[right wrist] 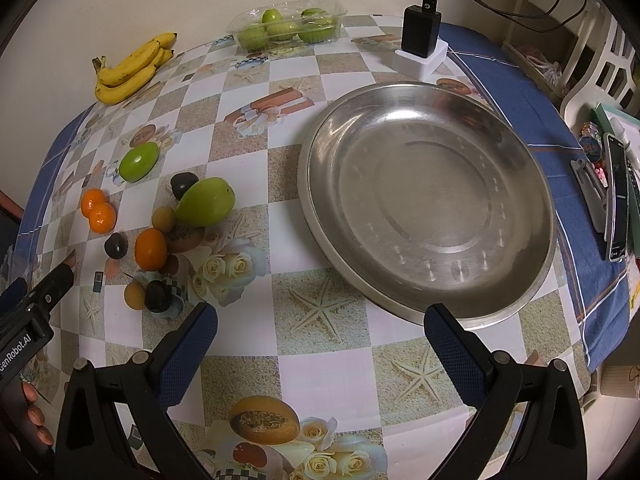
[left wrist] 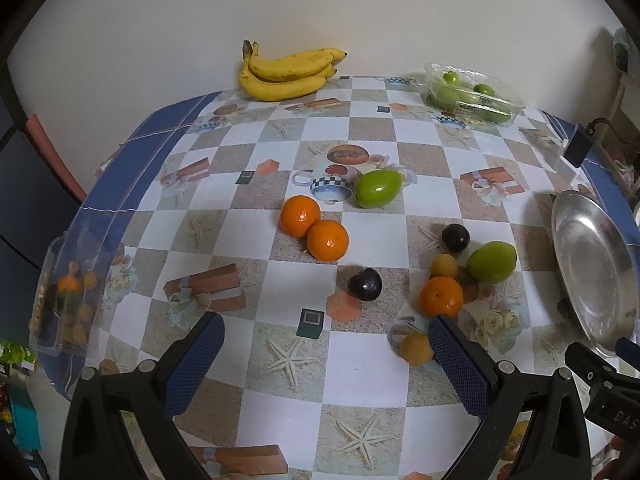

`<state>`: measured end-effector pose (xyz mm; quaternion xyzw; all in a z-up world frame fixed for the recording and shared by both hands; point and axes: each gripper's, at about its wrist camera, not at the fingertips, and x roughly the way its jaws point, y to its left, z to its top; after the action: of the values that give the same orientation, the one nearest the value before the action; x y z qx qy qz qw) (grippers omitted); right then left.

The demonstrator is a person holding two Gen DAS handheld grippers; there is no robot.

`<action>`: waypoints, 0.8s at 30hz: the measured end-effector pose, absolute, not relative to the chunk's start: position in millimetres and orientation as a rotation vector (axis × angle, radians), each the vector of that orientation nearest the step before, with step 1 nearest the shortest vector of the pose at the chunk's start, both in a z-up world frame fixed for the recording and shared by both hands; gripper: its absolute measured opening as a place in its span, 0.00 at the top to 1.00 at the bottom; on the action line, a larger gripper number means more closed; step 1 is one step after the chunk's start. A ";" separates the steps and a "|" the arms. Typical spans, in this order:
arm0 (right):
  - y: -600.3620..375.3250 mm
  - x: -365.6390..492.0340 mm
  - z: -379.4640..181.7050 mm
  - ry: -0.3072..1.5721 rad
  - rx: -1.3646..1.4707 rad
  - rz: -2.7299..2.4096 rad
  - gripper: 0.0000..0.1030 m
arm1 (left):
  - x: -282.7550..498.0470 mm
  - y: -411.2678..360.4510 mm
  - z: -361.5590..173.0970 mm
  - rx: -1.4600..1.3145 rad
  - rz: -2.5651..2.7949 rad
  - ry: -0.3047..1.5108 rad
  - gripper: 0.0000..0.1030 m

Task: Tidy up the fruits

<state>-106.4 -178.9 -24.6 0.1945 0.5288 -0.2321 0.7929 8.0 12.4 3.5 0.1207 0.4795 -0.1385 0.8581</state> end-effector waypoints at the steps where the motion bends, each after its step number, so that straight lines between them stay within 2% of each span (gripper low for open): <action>1: -179.4 -105.6 -24.4 1.139 0.418 -0.498 0.00 | 8.0 12.7 3.2 0.251 -0.291 1.007 0.00; 24: -166.8 -81.6 -6.1 1.066 0.454 -0.364 0.00 | 31.0 20.7 25.8 0.107 -0.342 0.986 0.00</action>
<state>-81.6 -166.8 -6.1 0.2134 0.5010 -0.1710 0.8211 31.0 20.7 25.8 0.0512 0.4706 -0.1631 0.8657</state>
